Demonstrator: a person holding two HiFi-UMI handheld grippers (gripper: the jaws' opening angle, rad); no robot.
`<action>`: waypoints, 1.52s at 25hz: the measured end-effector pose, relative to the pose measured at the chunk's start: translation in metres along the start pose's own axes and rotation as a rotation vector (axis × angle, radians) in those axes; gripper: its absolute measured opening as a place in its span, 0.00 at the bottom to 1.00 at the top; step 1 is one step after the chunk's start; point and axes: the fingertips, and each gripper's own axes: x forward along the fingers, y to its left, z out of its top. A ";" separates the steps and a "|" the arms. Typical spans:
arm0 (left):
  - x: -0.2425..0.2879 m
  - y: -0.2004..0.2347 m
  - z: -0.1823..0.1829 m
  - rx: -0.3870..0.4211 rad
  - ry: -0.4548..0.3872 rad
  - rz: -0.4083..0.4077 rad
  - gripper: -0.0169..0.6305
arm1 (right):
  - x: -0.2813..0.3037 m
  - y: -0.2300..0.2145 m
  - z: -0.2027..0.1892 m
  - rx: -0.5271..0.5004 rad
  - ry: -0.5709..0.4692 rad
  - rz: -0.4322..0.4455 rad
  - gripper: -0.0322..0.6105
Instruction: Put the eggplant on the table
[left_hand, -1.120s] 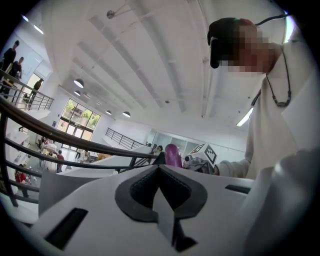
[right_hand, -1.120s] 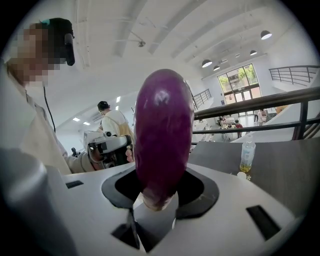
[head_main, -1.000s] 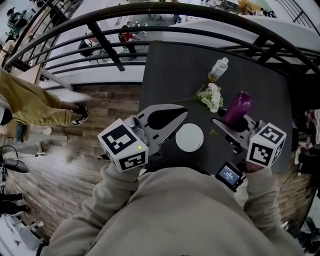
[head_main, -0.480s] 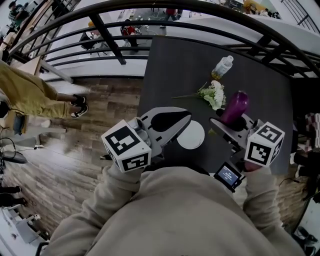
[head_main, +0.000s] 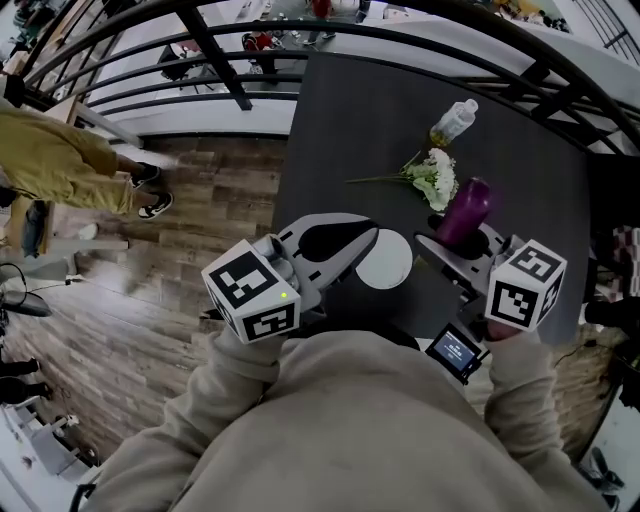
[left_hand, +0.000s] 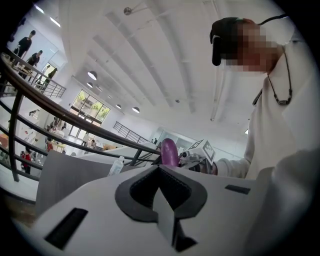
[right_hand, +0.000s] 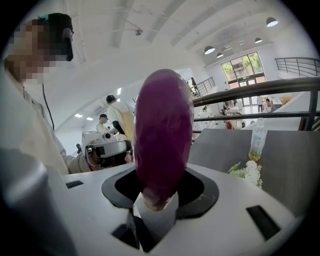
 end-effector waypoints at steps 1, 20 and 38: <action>0.000 0.001 -0.002 -0.004 0.001 0.002 0.04 | 0.002 -0.001 -0.001 0.004 0.005 0.002 0.34; -0.017 0.020 -0.049 -0.079 0.037 0.074 0.04 | 0.045 -0.026 -0.058 0.053 0.144 0.030 0.34; -0.051 0.029 -0.077 -0.154 -0.005 0.201 0.04 | 0.096 -0.074 -0.176 0.120 0.517 -0.009 0.34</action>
